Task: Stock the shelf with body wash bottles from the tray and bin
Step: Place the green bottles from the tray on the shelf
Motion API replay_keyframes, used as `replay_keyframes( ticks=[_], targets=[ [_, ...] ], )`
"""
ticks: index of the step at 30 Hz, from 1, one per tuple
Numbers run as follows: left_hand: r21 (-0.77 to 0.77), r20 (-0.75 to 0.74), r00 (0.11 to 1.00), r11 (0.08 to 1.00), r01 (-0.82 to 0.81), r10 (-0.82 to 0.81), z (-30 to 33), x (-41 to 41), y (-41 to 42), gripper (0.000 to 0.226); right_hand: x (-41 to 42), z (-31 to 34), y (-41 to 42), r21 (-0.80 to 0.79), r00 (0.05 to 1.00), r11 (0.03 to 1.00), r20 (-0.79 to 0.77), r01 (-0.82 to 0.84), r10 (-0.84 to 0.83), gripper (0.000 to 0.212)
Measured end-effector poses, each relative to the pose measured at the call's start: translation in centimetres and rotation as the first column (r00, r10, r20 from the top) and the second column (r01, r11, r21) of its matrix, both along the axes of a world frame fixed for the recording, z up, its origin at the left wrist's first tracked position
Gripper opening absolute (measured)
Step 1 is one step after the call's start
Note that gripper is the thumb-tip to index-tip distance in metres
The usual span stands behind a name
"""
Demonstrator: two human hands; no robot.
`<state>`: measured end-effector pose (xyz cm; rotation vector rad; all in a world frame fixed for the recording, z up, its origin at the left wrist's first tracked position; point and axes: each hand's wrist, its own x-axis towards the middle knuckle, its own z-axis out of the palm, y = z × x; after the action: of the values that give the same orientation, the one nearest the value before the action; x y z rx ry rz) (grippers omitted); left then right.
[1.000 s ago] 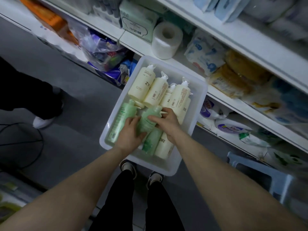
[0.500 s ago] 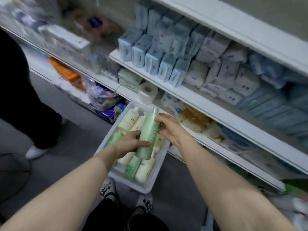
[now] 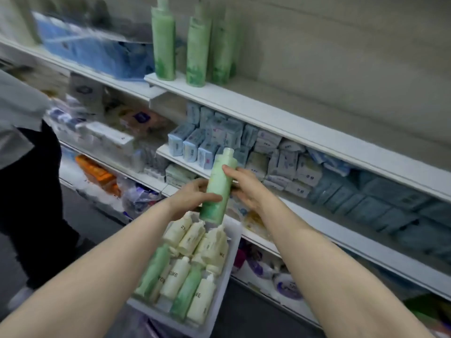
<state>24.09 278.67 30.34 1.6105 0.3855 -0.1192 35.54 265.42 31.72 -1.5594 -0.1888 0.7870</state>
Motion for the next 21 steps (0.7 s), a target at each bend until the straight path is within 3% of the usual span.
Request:
replay_keyframes(
  ticks=[5,10,18,21],
  targets=[
    [0.086,0.117,0.993,0.996,-0.01,0.0,5.1,2.4,1.7,0.049,1.4,5.9,0.8,0.035,0.985,0.999,0.17,-0.011,0.005,0.036],
    [0.183,0.328,0.944,0.979,-0.089,0.025,10.1,6.0,3.2,0.048,3.5,11.1,1.9,-0.05,0.917,0.999,0.398,0.008,0.013,0.075],
    [0.238,0.492,0.87,0.961,-0.14,0.005,15.8,14.6,4.4,0.06,10.9,17.8,2.2,-0.046,0.87,0.999,0.492,0.0,0.023,0.043],
    [0.206,0.485,0.874,0.967,-0.148,0.031,16.9,18.7,4.0,0.063,14.8,19.1,2.2,-0.038,0.857,0.999,0.516,0.023,0.0,0.044]
  ],
)
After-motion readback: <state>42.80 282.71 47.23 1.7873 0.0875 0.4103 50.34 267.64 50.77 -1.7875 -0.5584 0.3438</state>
